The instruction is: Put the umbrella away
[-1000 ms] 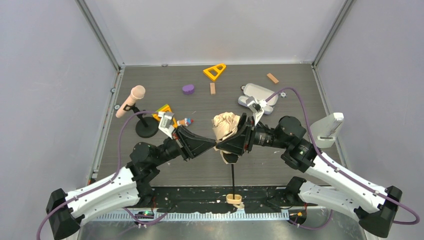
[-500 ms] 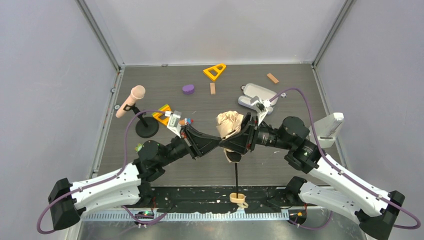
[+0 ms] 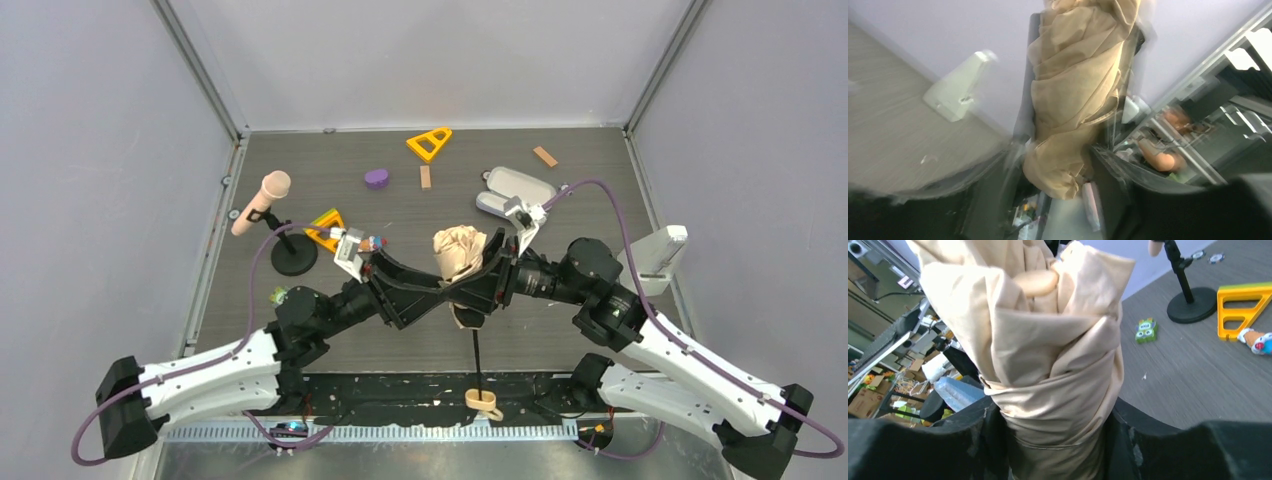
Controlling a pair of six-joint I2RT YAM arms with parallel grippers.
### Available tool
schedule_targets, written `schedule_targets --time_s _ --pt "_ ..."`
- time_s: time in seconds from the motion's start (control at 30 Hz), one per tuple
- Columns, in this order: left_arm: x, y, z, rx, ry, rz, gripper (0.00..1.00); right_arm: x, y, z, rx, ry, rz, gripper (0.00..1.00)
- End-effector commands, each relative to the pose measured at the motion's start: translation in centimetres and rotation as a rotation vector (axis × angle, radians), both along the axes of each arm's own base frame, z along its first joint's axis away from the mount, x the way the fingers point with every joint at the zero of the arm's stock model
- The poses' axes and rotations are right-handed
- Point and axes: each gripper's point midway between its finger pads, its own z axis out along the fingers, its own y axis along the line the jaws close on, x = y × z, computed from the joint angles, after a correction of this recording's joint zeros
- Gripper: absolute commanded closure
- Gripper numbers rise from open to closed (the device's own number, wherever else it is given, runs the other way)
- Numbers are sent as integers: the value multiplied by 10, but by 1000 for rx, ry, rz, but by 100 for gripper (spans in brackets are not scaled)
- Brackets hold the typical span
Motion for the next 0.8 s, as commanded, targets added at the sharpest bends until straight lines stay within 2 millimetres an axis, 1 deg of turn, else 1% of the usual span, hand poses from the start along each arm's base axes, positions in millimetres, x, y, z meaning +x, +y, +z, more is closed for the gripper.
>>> schedule_targets --time_s 0.0,0.07,0.2,0.27,0.33,0.43,0.53,0.6,0.63,0.7,0.77 --pt "19 25 -57 211 43 134 24 -9 -11 51 122 -152 -5 94" --pt "21 40 -65 265 28 176 18 -10 -12 53 124 -164 -4 94" --pt "24 68 -79 335 24 240 10 -12 -13 55 130 -174 1 94" --pt "23 78 -78 340 10 253 7 -13 -12 55 132 -175 10 94" --pt "20 81 -72 342 -10 238 4 -15 -11 54 130 -176 24 94" --pt "12 74 -46 317 -75 175 1 -15 -8 47 107 -176 40 94" --pt "2 62 -13 274 -148 92 0 -15 0 29 47 -170 82 94" --pt "-5 55 13 224 -199 43 1 -20 7 17 17 -160 140 94" --pt "-7 52 23 205 -216 23 0 -25 10 14 13 -163 176 94" --pt "-10 44 38 176 -239 -26 0 -31 19 3 -13 -154 238 94" --pt "-11 37 44 167 -242 -61 0 -39 26 -3 -31 -158 293 94"
